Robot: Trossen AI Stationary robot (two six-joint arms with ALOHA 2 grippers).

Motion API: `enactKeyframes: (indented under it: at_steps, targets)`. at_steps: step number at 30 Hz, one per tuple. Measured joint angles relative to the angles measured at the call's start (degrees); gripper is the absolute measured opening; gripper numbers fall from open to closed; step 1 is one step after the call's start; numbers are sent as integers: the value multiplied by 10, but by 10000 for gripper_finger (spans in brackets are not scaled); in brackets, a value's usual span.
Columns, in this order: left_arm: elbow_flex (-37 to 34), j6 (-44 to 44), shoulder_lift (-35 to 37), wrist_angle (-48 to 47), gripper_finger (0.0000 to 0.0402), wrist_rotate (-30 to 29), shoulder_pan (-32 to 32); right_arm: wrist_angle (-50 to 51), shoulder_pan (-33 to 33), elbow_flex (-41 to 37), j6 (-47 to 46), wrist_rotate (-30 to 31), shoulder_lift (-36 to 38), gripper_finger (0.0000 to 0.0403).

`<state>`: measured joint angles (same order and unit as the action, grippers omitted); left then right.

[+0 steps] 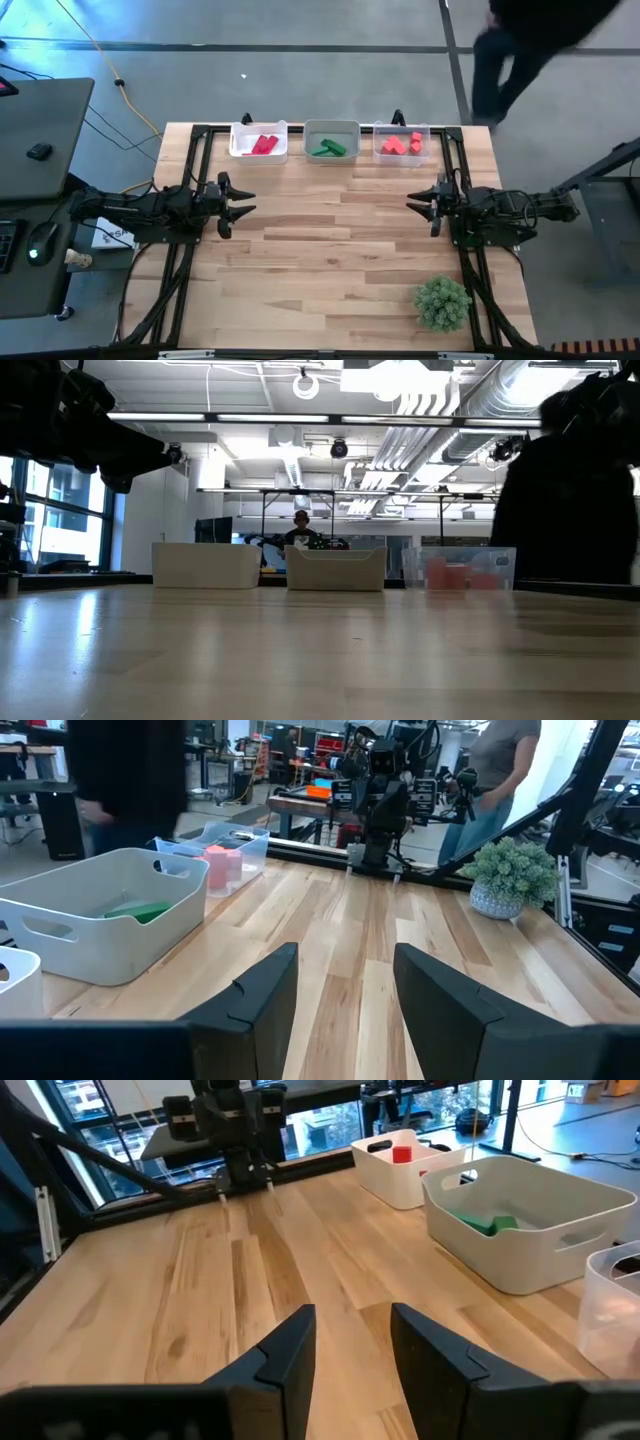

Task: Sort & place blocks by color
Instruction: Return to Home Position

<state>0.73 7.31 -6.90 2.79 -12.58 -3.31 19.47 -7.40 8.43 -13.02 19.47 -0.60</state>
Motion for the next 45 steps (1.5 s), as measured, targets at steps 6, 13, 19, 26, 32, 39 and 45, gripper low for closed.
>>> enactKeyframes:
  at_steps: [6, 13, 19, 26, 32, 39, 45]
  targets:
    - [0, 0, 0, 0, 156, 0, 0, 2, 0, 0, 4, -6, 0, 122]
    - [0, 0, 0, 0, 156, 0, 0, 2, 0, 0, -146, -9, 0, 122]
    - [0, 0, 0, 0, 156, 0, 0, 2, 0, 0, -180, -9, 0, 122]
    - [0, 0, 0, 0, 156, 0, 0, 2, 0, 0, -163, -9, 0, 122]
    - [0, 0, 0, 0, 156, 0, 0, 2, 0, 1, -165, -9, 0, 122]
    - [0, 0, 0, 0, 156, 0, 0, 2, 0, 1, -166, -9, 0, 122]
    - [0, 0, 0, 0, 156, 0, 0, 2, 0, 1, -166, -9, 0, 122]
